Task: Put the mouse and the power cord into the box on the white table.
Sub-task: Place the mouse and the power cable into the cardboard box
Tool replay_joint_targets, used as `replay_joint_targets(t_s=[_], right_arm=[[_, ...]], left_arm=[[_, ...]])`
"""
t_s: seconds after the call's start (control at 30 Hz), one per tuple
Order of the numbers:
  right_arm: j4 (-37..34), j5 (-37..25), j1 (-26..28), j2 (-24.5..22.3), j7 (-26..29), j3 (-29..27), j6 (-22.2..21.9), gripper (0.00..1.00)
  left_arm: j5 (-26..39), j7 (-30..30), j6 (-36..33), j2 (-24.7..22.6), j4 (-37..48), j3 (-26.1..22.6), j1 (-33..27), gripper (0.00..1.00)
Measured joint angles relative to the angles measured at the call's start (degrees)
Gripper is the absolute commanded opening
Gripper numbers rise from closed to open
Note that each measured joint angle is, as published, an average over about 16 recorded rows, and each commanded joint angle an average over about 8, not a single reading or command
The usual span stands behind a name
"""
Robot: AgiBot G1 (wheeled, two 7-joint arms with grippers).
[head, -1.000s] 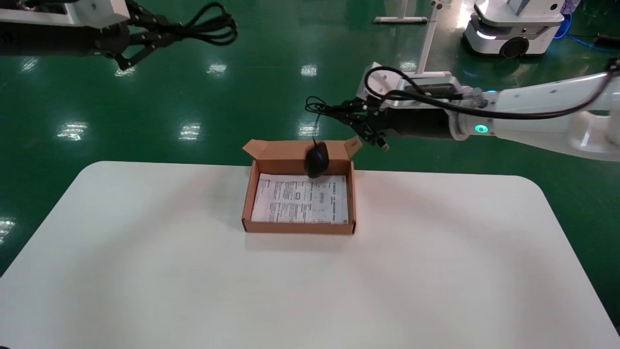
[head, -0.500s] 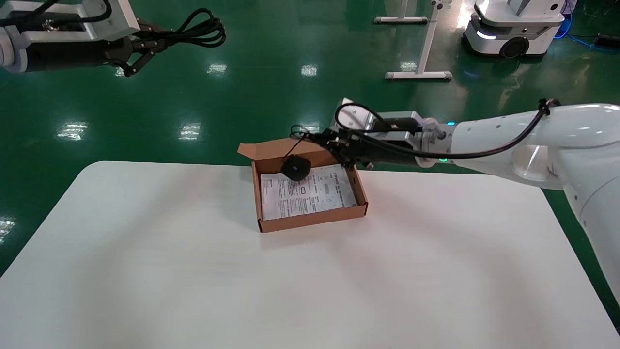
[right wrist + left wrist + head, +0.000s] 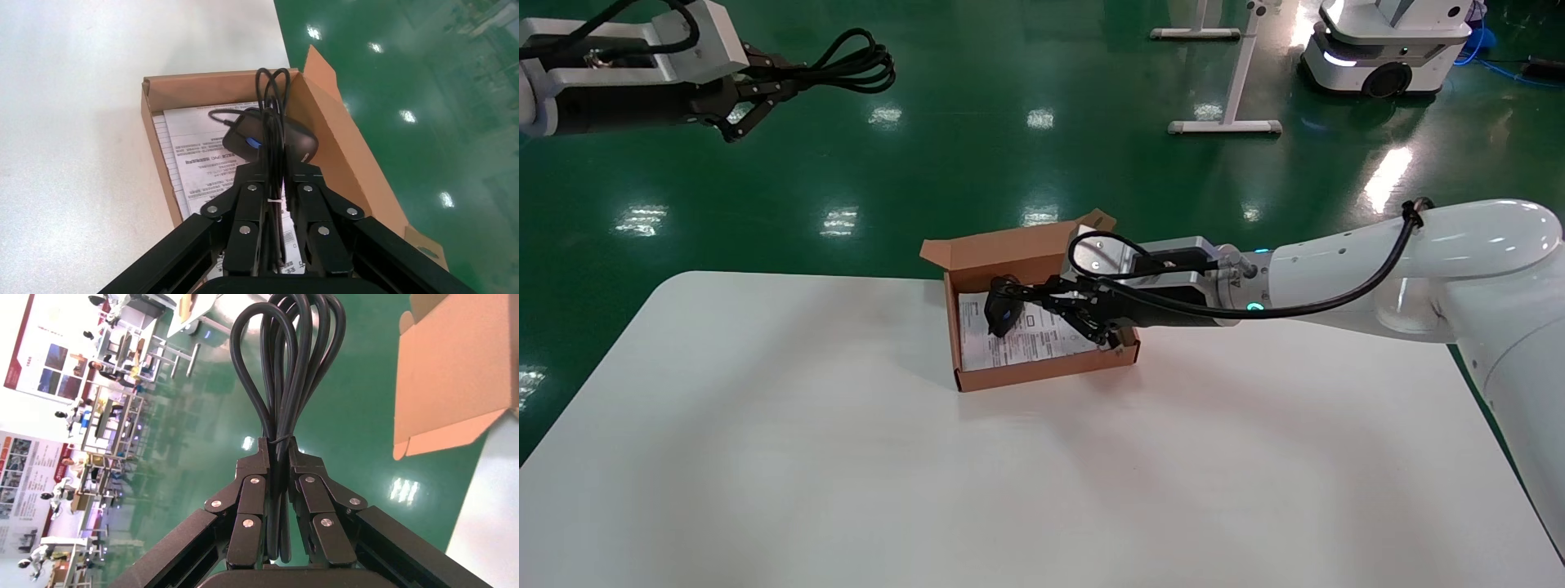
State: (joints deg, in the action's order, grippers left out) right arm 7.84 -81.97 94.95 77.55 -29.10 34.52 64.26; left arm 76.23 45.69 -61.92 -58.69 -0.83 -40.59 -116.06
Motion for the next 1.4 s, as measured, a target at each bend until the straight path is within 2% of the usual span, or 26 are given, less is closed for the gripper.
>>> replay_joint_targets(t_s=[0.37,0.63,1.03,1.4], right_arm=[[0.74,0.54,0.21,-0.37,1.04,1.18,-0.44,1.00],[-0.82,0.47,2.94,-4.49,0.66,1.68,-0.02,1.00],[-5.13,-1.69,7.94,-15.07,-1.70,2.91,0.10,1.00],[-6.95,-2.66,8.51,-18.17,-3.11,3.49,-1.54,1.00]], left_arm=[[0.47,0.15,-1.17,-0.01,0.67,-0.33,0.56,0.00],[1.15,0.20,-0.81,-1.64,1.42,-0.80,3.54,0.00],[1.55,0.91,3.57,-8.76,1.46,-1.03,11.72,0.00],[1.79,0.41,3.93,-14.70,0.50,-1.20,14.06,0.00]])
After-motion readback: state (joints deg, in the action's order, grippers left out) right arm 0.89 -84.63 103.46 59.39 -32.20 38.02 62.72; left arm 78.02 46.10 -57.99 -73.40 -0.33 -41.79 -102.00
